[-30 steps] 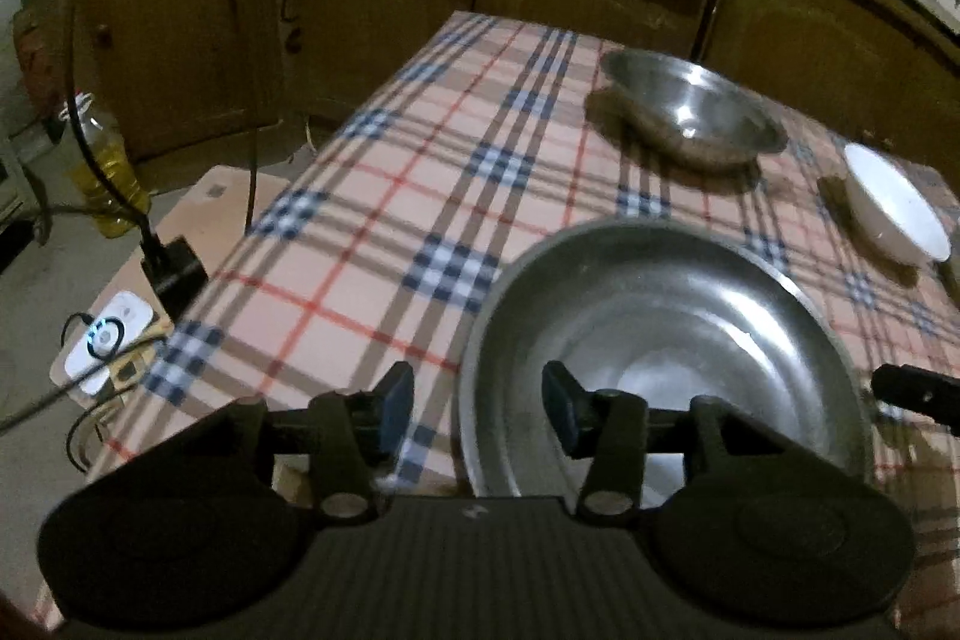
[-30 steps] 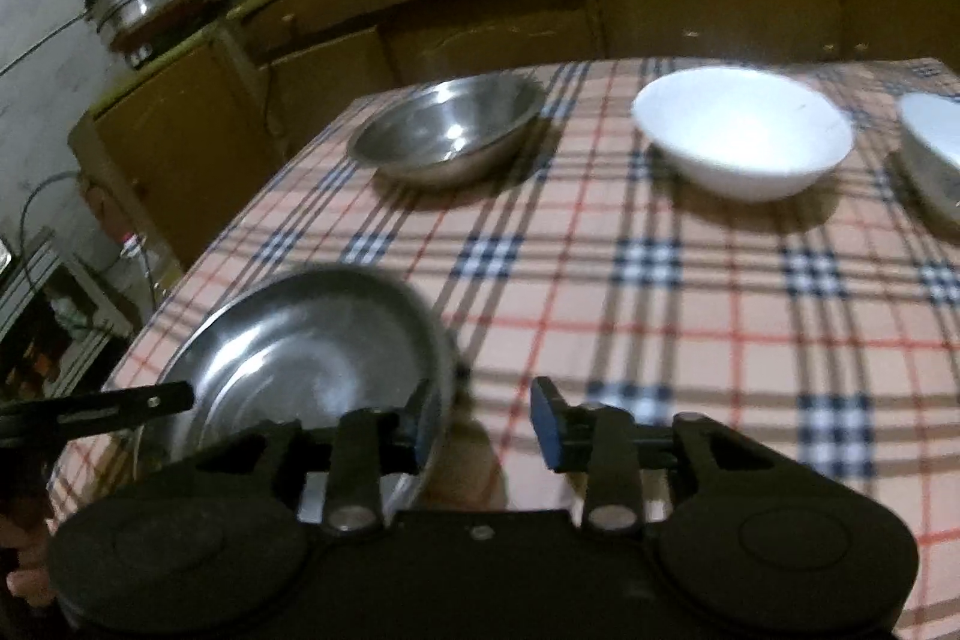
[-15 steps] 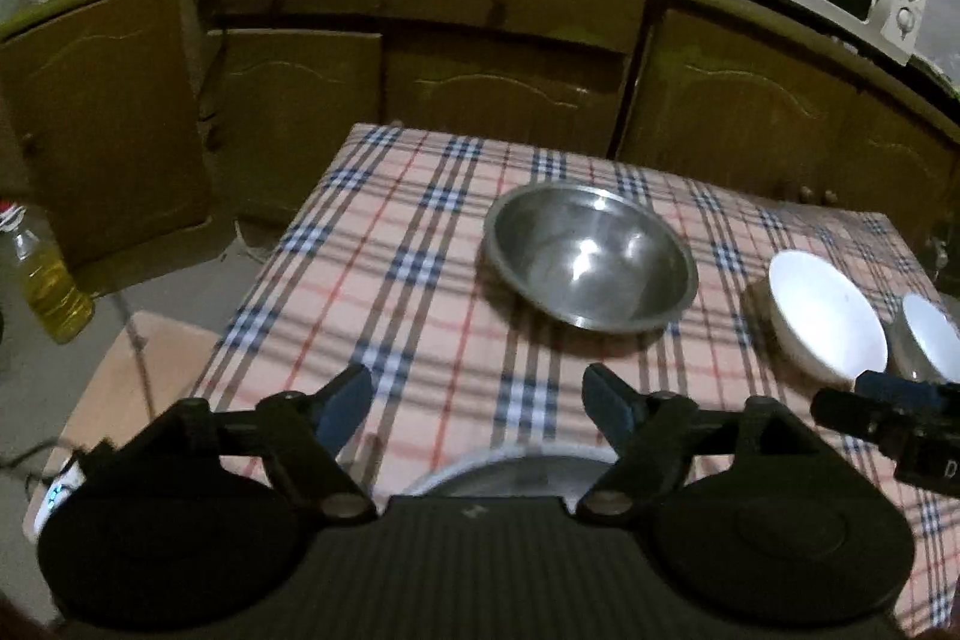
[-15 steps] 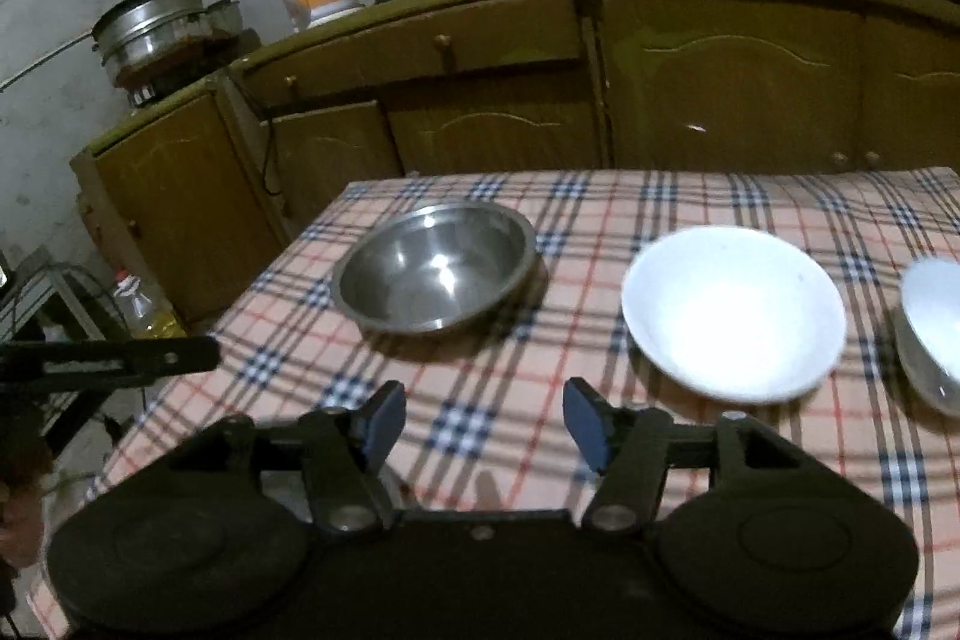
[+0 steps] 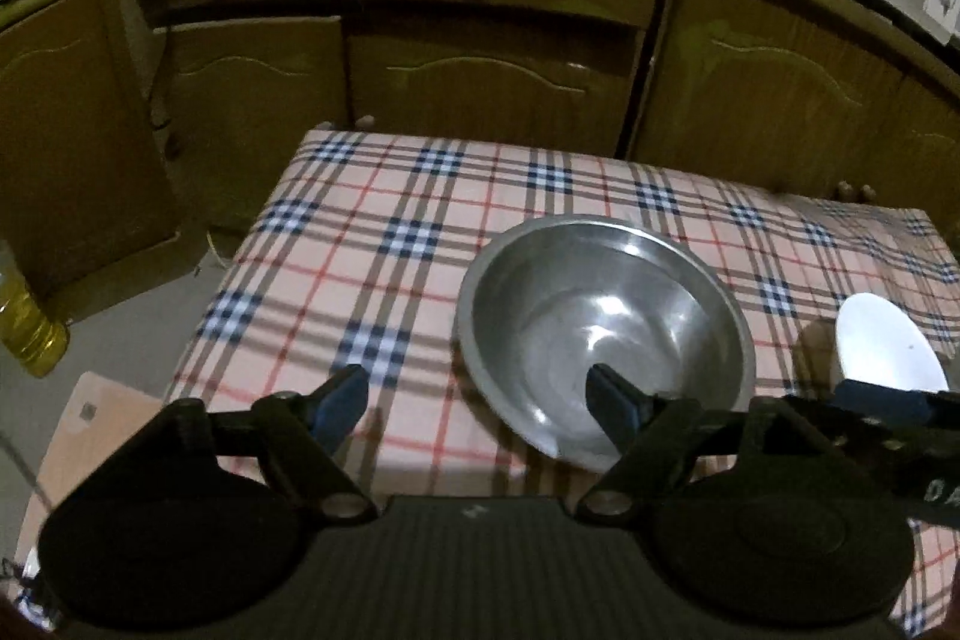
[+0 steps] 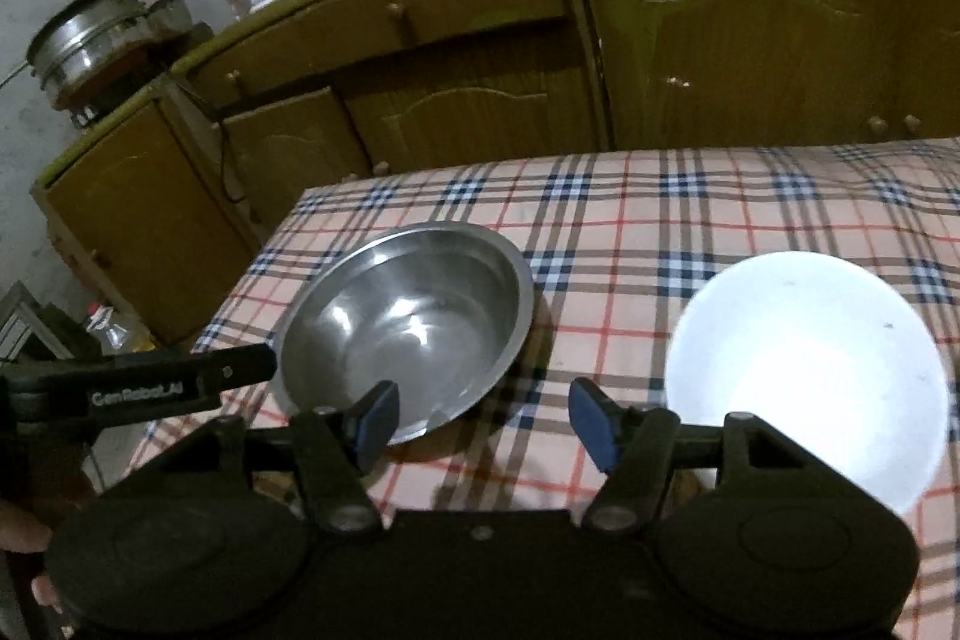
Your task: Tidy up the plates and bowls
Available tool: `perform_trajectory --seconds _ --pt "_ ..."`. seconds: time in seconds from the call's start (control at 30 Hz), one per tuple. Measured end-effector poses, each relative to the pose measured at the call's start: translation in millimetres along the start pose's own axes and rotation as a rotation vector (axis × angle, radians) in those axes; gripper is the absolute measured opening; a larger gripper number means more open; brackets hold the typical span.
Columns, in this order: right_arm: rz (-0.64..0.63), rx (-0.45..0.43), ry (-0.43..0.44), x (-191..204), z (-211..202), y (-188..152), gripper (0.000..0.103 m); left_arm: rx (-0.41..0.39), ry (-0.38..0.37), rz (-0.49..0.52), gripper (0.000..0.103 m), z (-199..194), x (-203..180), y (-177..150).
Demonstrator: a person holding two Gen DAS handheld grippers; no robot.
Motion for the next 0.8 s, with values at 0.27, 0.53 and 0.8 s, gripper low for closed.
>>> perform_trajectory --seconds 0.27,0.53,0.8 --pt "0.013 0.042 -0.007 1 41 5 0.076 0.026 0.004 0.052 0.081 37 -5 6" --pt "0.004 0.073 0.053 14 68 -1 0.055 0.075 -0.019 0.074 0.044 67 -8 -3" --pt "0.001 0.031 0.025 8 64 1 0.035 0.053 -0.008 0.080 0.025 64 -6 -7"
Point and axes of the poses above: each gripper's, at about its wrist camera, not at the fingertips, and z roughly the way its jaws point, x to its left, y to its top, the point moved 10 cm from there along z, roughly the way its jaws point, and after that the axes turned 5 degrees about -y, right-handed, at the moved point
